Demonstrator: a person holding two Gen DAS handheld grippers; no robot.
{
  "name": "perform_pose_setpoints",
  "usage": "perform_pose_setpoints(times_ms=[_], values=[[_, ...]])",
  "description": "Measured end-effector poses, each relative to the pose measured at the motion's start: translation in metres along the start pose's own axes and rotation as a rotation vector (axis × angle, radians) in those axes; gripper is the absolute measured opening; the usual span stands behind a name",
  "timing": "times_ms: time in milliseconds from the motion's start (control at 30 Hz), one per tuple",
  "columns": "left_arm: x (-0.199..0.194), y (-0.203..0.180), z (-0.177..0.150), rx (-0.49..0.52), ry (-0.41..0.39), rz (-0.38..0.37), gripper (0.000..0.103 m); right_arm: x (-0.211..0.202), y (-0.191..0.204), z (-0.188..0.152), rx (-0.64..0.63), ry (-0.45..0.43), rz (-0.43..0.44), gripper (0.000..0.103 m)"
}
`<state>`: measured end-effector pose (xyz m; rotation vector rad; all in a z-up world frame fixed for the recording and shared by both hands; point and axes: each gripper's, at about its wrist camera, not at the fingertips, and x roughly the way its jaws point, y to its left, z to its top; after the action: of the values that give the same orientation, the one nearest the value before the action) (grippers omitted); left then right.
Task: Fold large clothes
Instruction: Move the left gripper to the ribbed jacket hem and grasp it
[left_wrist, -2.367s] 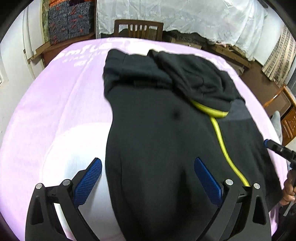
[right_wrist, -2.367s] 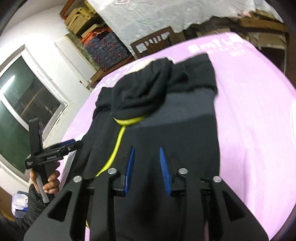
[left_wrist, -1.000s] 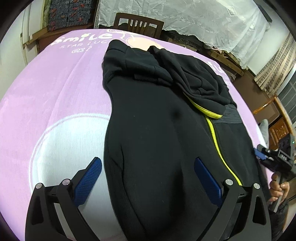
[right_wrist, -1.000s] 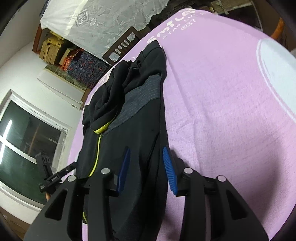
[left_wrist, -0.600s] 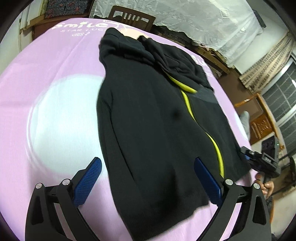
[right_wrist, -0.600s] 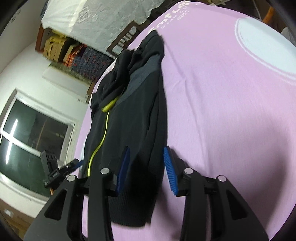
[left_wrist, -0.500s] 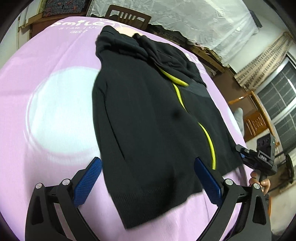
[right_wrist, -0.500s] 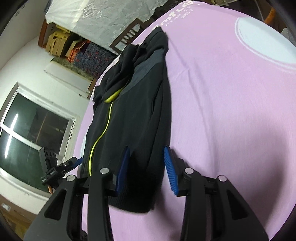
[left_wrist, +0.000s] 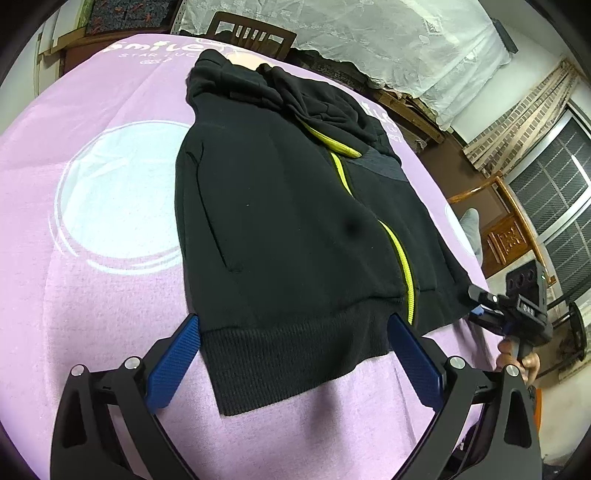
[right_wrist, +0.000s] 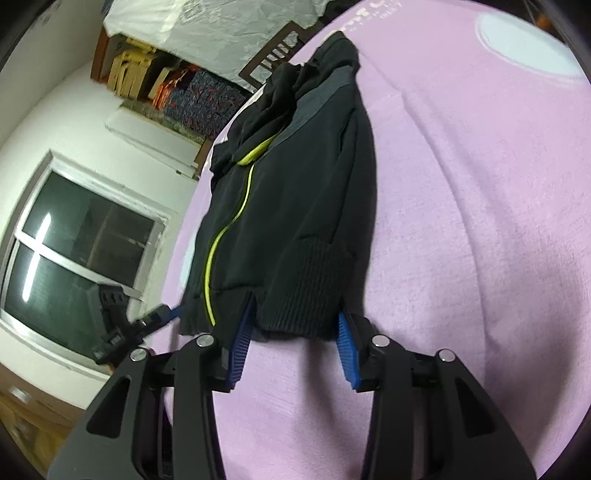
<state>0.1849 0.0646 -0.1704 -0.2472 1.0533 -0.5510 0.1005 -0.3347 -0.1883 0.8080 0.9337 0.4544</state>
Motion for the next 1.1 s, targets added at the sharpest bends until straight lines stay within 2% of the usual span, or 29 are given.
perform_pose_setpoints(times_ms=[233, 400, 500, 600, 733, 800, 967, 1100], values=[[0.007, 0.006, 0.013, -0.03, 0.006, -0.068, 0.1, 0.005, -0.005, 0.02, 0.027, 0.004, 0.011, 0.041], [0.005, 0.003, 0.008, -0.021, 0.005, -0.043, 0.091, 0.012, 0.006, 0.017, -0.041, -0.015, -0.046, 0.04], [0.002, 0.007, 0.009, -0.046, 0.009, -0.052, 0.087, 0.014, 0.004, 0.015, -0.033, -0.002, -0.059, 0.022], [0.002, 0.013, 0.012, -0.064, 0.016, -0.066, 0.078, 0.014, -0.003, 0.015, -0.004, 0.019, -0.031, 0.019], [0.001, 0.014, 0.012, -0.055, 0.021, -0.052, 0.071, 0.015, -0.003, 0.015, -0.014, 0.032, -0.031, 0.02], [0.0, 0.014, 0.011, -0.054, 0.018, -0.045, 0.064, 0.015, -0.002, 0.014, -0.028, 0.042, -0.028, 0.02], [0.001, 0.022, 0.014, -0.075, 0.024, -0.095, 0.064, 0.018, 0.005, 0.011, -0.073, 0.074, -0.029, 0.018], [0.003, 0.027, 0.019, -0.107, 0.04, -0.123, 0.064, 0.019, 0.004, 0.016, -0.059, 0.092, -0.012, 0.017]])
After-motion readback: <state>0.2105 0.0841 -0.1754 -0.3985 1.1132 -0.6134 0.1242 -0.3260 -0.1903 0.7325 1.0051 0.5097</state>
